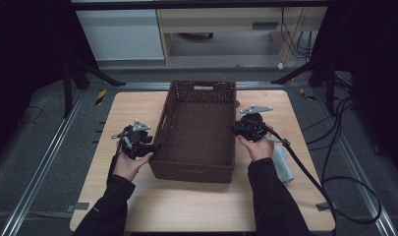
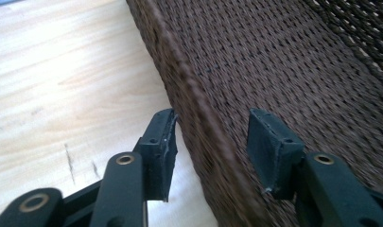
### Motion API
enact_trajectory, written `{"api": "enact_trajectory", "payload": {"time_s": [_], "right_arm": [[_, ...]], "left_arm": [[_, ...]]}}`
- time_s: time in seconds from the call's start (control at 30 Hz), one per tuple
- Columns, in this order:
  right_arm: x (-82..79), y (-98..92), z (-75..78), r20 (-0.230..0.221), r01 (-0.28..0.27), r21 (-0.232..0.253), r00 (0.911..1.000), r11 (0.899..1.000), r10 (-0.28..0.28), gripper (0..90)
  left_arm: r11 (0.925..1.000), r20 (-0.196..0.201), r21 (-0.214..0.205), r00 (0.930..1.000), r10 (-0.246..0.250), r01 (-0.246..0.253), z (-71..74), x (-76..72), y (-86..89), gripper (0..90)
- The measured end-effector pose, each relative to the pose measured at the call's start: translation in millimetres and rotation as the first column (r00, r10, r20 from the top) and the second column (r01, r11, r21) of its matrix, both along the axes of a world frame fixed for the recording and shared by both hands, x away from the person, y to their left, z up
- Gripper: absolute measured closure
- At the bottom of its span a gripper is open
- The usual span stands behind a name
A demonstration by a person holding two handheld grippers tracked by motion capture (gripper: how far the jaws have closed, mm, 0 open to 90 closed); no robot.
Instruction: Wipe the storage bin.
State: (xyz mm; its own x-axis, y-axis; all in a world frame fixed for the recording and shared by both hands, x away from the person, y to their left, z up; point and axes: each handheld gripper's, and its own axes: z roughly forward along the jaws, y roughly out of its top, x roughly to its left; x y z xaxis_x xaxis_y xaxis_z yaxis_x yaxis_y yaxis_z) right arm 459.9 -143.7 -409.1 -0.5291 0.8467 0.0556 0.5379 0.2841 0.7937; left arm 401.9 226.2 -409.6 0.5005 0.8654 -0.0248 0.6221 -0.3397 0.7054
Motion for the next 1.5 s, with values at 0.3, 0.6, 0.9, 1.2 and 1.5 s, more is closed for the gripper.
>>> {"api": "enact_trajectory", "payload": {"time_s": [0.3, 0.6, 0.9, 1.2, 1.5], "right_arm": [[-19.7, -1.3, 5.2, -0.032, -0.015, 0.001, 0.9994, 1.000, 0.015, 70.4], [3.0, -4.6, 9.2, 0.008, 0.045, 0.006, 0.9989, 0.999, -0.045, 66.0], [4.5, 0.1, 1.1, 0.004, 0.050, -0.023, 0.9988, 0.999, -0.049, 66.6], [-18.5, -4.0, 6.9, -0.038, 0.011, -0.021, 0.9992, 1.000, -0.012, 63.6], [3.4, -12.4, 4.9, -0.005, 0.081, -0.021, 0.9967, 0.996, -0.081, 59.7]], "left_arm": [[0.9995, -0.051, -0.023, 0.9985, 0.018, -0.019, -6.9, -9.2, 4.9, 74.4], [0.9978, -0.031, -0.050, 0.9986, 0.042, -0.043, -10.6, -0.1, 14.3, 78.0], [0.9976, -0.007, -0.053, 0.9990, 0.045, -0.045, -4.7, -10.7, 18.7, 65.3], [0.9966, -0.022, -0.043, 0.9974, 0.069, -0.070, -7.8, -6.1, 25.2, 80.3], [0.9946, -0.019, -0.062, 0.9964, 0.083, -0.084, -10.0, 7.6, 34.0, 79.1]]}}
